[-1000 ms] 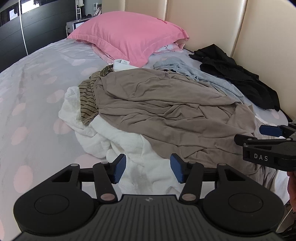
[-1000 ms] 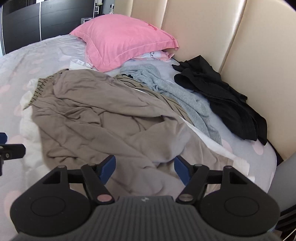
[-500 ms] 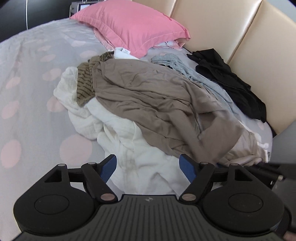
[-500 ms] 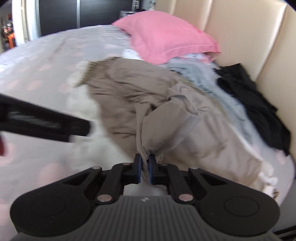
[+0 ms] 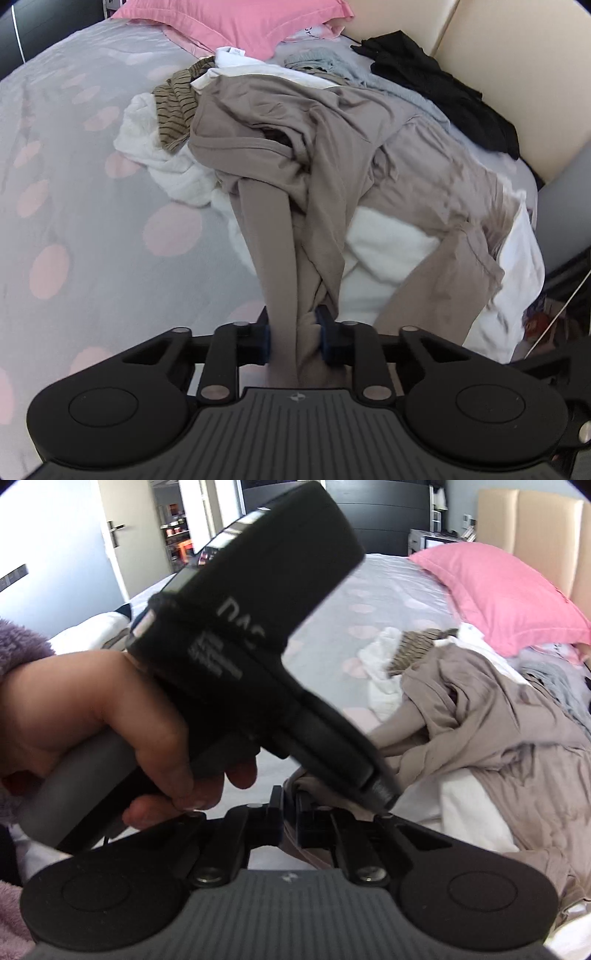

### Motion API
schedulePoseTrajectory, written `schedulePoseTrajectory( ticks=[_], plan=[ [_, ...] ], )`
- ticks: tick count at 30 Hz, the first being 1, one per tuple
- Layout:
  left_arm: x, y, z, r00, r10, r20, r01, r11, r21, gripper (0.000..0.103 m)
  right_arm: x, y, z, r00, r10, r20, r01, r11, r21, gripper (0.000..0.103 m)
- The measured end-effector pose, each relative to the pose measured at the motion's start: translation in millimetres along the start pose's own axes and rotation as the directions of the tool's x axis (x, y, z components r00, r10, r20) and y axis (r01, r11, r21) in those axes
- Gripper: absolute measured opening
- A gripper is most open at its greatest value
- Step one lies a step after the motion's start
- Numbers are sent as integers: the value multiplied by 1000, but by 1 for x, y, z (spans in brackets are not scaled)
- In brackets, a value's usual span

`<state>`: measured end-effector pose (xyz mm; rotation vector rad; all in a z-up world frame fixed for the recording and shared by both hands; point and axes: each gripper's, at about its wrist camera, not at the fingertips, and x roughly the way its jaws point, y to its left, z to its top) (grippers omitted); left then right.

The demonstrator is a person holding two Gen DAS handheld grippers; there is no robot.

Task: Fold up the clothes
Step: 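Lift the taupe top off the pile and pull it onto the open bed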

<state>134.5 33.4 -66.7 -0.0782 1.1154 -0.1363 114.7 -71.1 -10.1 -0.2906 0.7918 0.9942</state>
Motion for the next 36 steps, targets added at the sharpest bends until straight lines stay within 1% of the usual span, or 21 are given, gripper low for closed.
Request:
schedulePoseTrajectory(
  ticks=[2, 5, 6, 7, 8, 9, 13, 16, 18, 20, 22, 24, 27, 30, 32, 34, 35, 36],
  plan=[
    [-12, 8, -15, 1000, 25, 10, -25, 1000, -3, 13, 0, 12, -2, 1000, 26, -7, -26, 999, -26, 6],
    [-35, 22, -39, 994, 98, 46, -97, 995, -7, 12, -2, 32, -4, 998, 67, -7, -67, 996, -62, 9],
    [-43, 27, -48, 990, 127, 60, -127, 992, -5, 12, -3, 37, -4, 996, 93, -11, -93, 993, -65, 15],
    [-50, 33, -57, 986, 154, 68, -154, 988, -7, 11, -5, 43, -5, 993, 115, -16, -116, 991, -71, 23],
    [-57, 39, -66, 983, 172, 69, -172, 985, -17, 11, -7, 48, -7, 992, 124, -17, -125, 989, -83, 33],
    [-64, 46, -75, 979, 191, 70, -189, 982, -28, 11, -9, 53, -9, 993, 115, -13, -116, 989, -96, 48],
    [-90, 75, -115, 966, 253, 50, -249, 965, -76, 11, -9, 68, -16, 999, 32, -8, -33, 989, -145, 49],
    [-110, 96, -149, 957, 290, 22, -285, 950, -124, 11, -5, 79, -19, 999, -35, -7, 33, 984, -175, 49],
    [-122, 110, -170, 952, 307, 5, -303, 940, -159, 11, 0, 87, -18, 999, -48, -21, 43, 979, -202, 49],
    [-135, 121, -188, 943, 333, -9, -329, 925, -192, 11, 2, 93, -19, 998, -59, -35, 49, 971, -233, 49],
    [-152, 132, -207, 923, 384, -10, -377, 901, -214, 11, 13, 108, -12, 996, -71, -47, 56, 960, -274, 52],
    [-172, 146, -222, 907, 421, -13, -410, 876, -255, 11, 24, 125, -11, 995, -80, -62, 56, 946, -319, 53],
    [-208, 169, -249, 871, 491, -19, -472, 823, -317, 11, 50, 147, -5, 994, -69, -84, 32, 923, -383, 57],
    [-239, 189, -277, 848, 528, -36, -500, 777, -382, 11, 65, 171, 0, 993, -28, -112, -21, 909, -417, 57],
    [-255, 198, -292, 828, 560, -40, -524, 744, -415, 11, 69, 190, -1, 991, 15, -135, -71, 905, -420, 57],
    [-267, 206, -305, 819, 573, -41, -525, 718, -456, 11, 74, 210, -3, 986, 59, -154, -119, 903, -413, 59],
    [-270, 209, -311, 819, 572, -43, -521, 710, -473, 11, 78, 219, -7, 985, 75, -159, -134, 905, -404, 59],
    [-271, 211, -316, 824, 565, -47, -514, 710, -482, 11, 82, 227, -11, 984, 82, -158, -138, 910, -391, 60]
  ],
)
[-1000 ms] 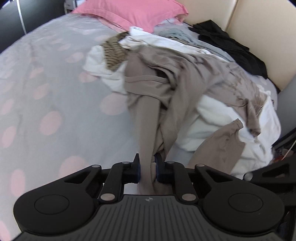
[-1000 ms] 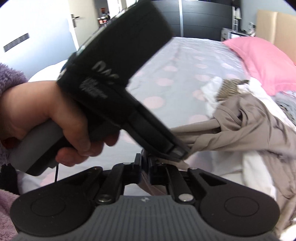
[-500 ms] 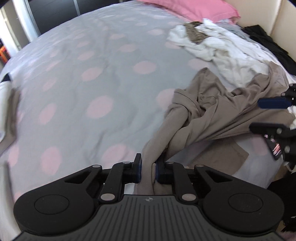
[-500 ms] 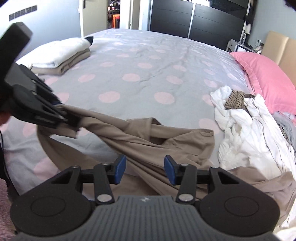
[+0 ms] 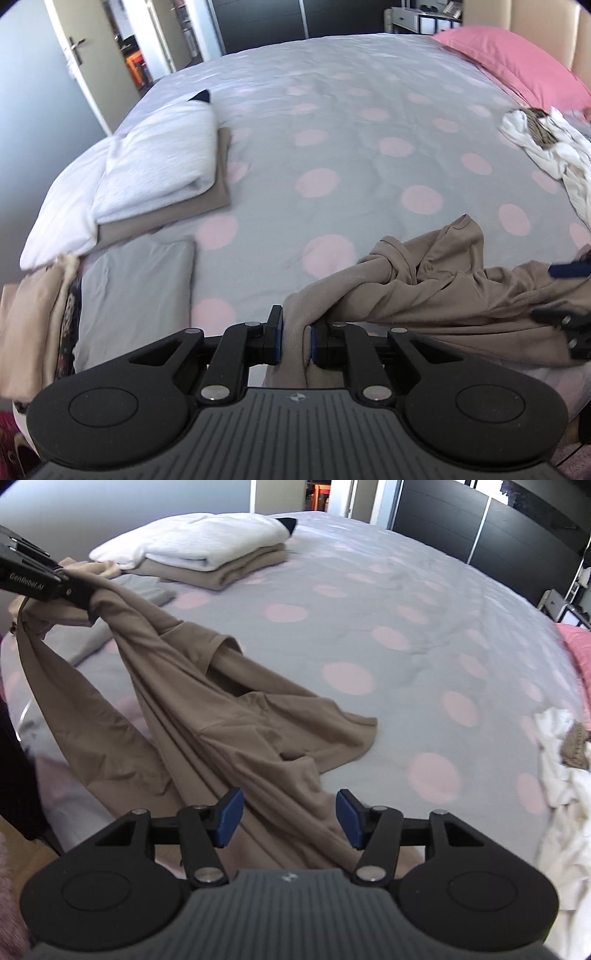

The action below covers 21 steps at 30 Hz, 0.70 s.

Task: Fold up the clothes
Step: 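Lift the taupe top off the pile and pull it onto the open bed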

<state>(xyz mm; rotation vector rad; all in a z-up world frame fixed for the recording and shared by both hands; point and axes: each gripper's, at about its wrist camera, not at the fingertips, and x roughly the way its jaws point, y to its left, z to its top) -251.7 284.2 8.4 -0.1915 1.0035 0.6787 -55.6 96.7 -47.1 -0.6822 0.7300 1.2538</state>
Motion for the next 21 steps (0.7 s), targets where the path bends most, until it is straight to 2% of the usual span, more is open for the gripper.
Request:
schedulePoseTrajectory(
  ticks=[3, 6, 8, 9, 10, 12, 14, 17, 19, 21],
  plan=[
    [10, -2, -13, 997, -58, -53, 59, 998, 11, 12, 20, 22, -5, 1000, -8, -9, 8, 1000, 27, 61],
    [21, -16, -19, 990, -120, -69, 123, 992, 36, 12, 37, 37, -11, 998, -57, -19, 58, 998, 5, 54],
    [28, -28, -17, 985, -161, -61, 164, 985, 56, 13, 46, 36, -15, 996, -82, -31, 83, 997, 3, 38],
    [32, -33, -16, 982, -180, -60, 183, 981, 60, 14, 49, 33, -17, 995, -90, -38, 90, 996, 20, 17],
    [36, -37, -15, 978, -198, -59, 201, 978, 61, 15, 50, 26, -19, 995, -89, -43, 92, 994, 60, 3],
    [44, -44, -14, 973, -225, -54, 228, 971, 65, 17, 49, 11, -22, 994, -96, -47, 102, 986, 130, 3],
    [49, -50, -13, 969, -242, -56, 246, 965, 88, 21, 39, -2, -19, 988, -152, -22, 154, 975, 161, 2],
    [51, -56, -8, 961, -269, -55, 274, 954, 122, 32, 23, -34, -13, 954, -298, -29, 297, 932, 208, 2],
    [53, -60, -3, 959, -277, -54, 282, 949, 143, 46, 18, -60, -11, 933, -355, -65, 360, 905, 227, 2],
    [57, -64, 3, 959, -278, -58, 284, 945, 164, 46, 15, -88, -10, 916, -386, -112, 402, 882, 245, 2]
  ],
)
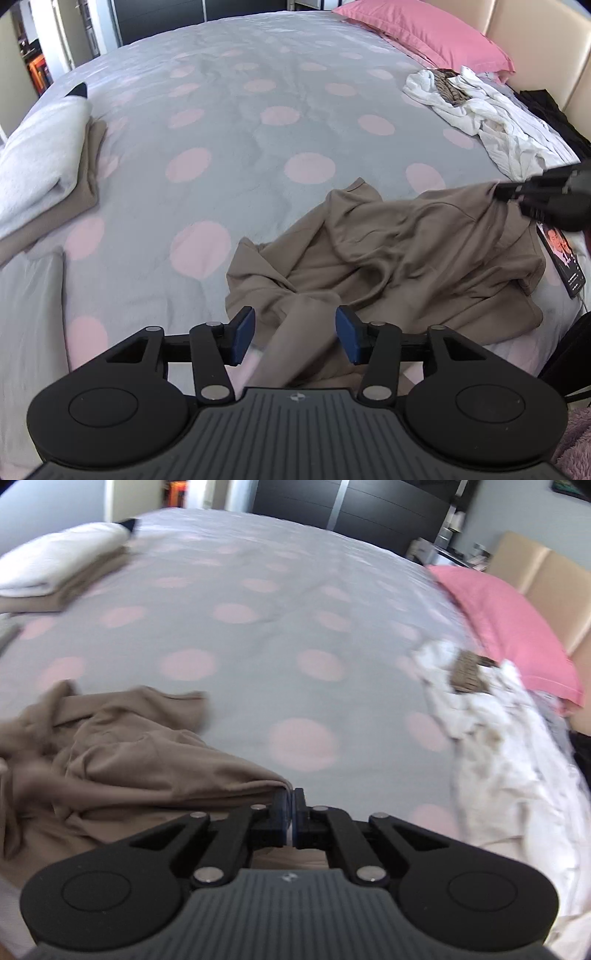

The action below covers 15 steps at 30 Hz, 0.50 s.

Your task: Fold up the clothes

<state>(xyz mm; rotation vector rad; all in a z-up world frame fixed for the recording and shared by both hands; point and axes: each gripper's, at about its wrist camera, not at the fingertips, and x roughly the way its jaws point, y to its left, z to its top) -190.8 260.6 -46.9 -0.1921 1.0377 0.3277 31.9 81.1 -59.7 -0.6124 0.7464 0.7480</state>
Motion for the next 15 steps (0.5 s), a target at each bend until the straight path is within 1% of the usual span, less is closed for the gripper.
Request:
schedulePoseTrajectory(
  ticks=[2, 3, 5, 6, 7, 8, 9, 10, 12, 14, 15],
  plan=[
    [7, -1, 5, 1000, 7, -16, -6, 1000, 19, 47, 8, -24, 7, 998, -40, -43, 41, 999, 15, 2],
    [11, 0, 7, 1000, 7, -24, -7, 1000, 21, 47, 12, -32, 9, 995, -78, -58, 78, 997, 2, 2],
    [19, 2, 9, 999, 6, -36, -5, 1000, 21, 50, 21, -45, 11, 984, -170, -57, 167, 984, -56, 2],
    [23, 4, 9, 999, 3, -39, -3, 1000, 14, 52, 27, -51, 11, 978, -198, -64, 193, 978, -78, 2],
    [26, 5, 9, 999, 0, -40, 0, 1000, 4, 54, 33, -58, 11, 977, -190, -94, 183, 980, -79, 2],
    [28, 7, 9, 999, -9, -39, 8, 1000, -9, 55, 39, -65, 11, 978, -164, -132, 156, 986, -66, 3],
    [30, 8, 9, 999, -23, -39, 22, 999, -23, 55, 42, -69, 11, 977, -152, -152, 145, 988, -53, 4],
    [31, 9, 9, 999, -39, -35, 38, 999, -35, 55, 43, -71, 10, 975, -160, -151, 156, 987, -41, 15],
    [32, 7, 10, 997, -75, -20, 74, 996, -47, 55, 43, -74, 9, 974, -174, -142, 173, 985, -18, 26],
    [32, 1, 12, 995, -103, -6, 103, 994, -43, 56, 32, -70, 12, 981, -163, -104, 164, 987, -5, 26],
    [32, -4, 13, 993, -116, 2, 116, 993, -35, 57, 26, -66, 14, 986, -146, -80, 146, 989, 1, 26]
  ],
)
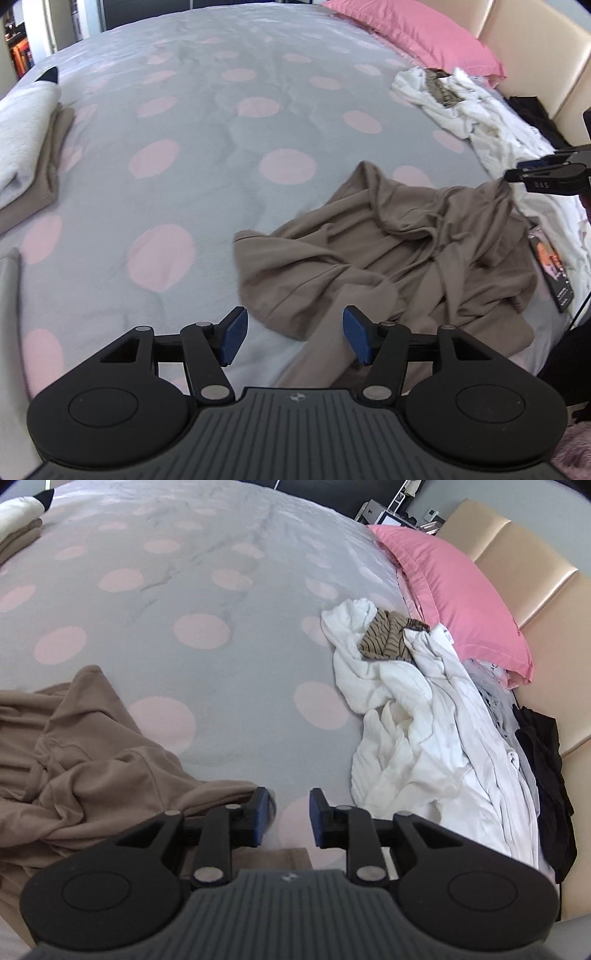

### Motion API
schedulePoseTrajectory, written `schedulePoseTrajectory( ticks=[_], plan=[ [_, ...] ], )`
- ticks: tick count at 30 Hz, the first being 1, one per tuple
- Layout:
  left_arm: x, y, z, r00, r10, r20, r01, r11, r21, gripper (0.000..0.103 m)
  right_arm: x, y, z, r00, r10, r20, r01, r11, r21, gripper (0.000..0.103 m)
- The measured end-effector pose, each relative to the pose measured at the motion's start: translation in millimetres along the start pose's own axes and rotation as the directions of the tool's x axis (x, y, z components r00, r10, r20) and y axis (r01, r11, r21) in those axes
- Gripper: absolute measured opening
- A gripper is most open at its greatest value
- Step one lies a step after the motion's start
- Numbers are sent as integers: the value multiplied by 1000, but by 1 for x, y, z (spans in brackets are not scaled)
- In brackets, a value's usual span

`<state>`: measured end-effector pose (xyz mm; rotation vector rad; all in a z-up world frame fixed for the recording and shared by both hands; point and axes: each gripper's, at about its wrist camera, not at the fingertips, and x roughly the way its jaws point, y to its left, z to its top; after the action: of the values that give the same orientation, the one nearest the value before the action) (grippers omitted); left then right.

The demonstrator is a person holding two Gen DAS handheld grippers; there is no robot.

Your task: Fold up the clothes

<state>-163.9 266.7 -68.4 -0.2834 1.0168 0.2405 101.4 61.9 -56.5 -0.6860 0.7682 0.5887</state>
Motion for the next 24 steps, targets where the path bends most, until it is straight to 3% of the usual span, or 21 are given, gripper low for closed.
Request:
schedulePoseTrajectory(
  ticks=[3, 7, 11, 14, 17, 19, 21, 24],
  plan=[
    [7, -16, 3, 999, -40, 7, 40, 999, 27, 59, -20, 15, 3, 995, 87, 55, -88, 996, 12, 30],
    [18, -29, -1, 999, -52, -5, 52, 997, 54, 58, -24, 49, -1, 975, 216, 44, -218, 974, 61, 31],
    [30, -28, -9, 999, -18, -30, 19, 999, 38, 50, -21, 95, -17, 954, 301, 14, -301, 951, 71, 33],
    [40, -20, -14, 997, -13, -73, 12, 1000, -11, 35, -18, 121, -32, 957, 288, 20, -288, 958, 1, 44],
    [46, -15, -16, 996, 17, -92, -20, 1000, -22, 19, -10, 128, -45, 961, 278, -5, -278, 959, -46, 41],
    [46, -12, -16, 995, 42, -96, -44, 999, -19, 7, -7, 126, -50, 959, 282, -11, -283, 958, -43, 31],
    [46, -10, -16, 992, 79, -101, -82, 996, -23, 4, -8, 122, -51, 961, 276, -10, -276, 960, -46, 20],
    [41, -5, -15, 981, 168, -95, -173, 984, -46, 3, -10, 114, -52, 962, 272, -14, -272, 962, -31, 16]
  ],
)
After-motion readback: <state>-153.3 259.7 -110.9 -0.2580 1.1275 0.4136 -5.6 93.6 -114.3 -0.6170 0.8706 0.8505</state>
